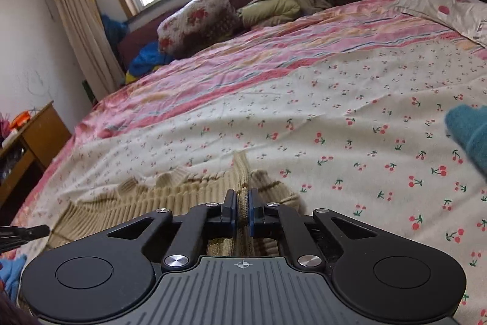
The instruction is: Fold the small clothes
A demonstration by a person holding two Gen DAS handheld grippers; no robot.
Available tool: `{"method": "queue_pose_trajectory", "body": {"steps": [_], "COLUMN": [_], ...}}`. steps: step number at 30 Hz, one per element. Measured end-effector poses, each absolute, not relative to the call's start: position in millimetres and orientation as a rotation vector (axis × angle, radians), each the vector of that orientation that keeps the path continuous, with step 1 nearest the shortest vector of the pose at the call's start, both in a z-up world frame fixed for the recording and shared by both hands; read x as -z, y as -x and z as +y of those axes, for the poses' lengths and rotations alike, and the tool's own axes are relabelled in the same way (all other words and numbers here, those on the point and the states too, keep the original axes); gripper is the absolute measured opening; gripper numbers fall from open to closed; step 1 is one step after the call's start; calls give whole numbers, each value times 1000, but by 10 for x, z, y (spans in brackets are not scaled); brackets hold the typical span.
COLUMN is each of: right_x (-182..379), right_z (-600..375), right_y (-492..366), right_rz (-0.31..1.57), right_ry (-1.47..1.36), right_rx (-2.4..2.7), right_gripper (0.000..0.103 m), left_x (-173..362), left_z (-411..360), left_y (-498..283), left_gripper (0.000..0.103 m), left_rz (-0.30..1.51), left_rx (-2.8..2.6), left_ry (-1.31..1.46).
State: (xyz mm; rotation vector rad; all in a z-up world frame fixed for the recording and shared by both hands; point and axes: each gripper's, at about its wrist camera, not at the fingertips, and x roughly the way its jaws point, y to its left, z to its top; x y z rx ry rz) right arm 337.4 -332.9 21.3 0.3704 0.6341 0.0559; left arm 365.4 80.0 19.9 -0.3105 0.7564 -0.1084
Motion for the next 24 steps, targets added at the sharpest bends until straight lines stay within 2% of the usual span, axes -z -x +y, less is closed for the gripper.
{"method": "queue_pose_trajectory", "body": {"steps": [6, 8, 12, 17, 24], "right_x": [23, 31, 11, 19, -14], "right_z": [-3325, -3354, -3346, -3327, -3349], "right_y": [-3455, -3441, -3453, -3443, -3412], "right_rz": [710, 705, 706, 707, 695], "right_ry": [-371, -397, -406, -398, -399], "right_rx": [-26, -29, -38, -44, -53], "right_gripper": [7, 8, 13, 14, 11], "left_x": [-181, -212, -157, -116, -146], "left_z": [858, 851, 754, 696, 851], "left_y": [-3715, -3764, -3881, -3887, -3841], "left_gripper": [9, 13, 14, 14, 16], "left_rz": [764, 750, 783, 797, 791], "left_rx": [147, 121, 84, 59, 100], "left_ry": [385, 357, 252, 198, 302]}}
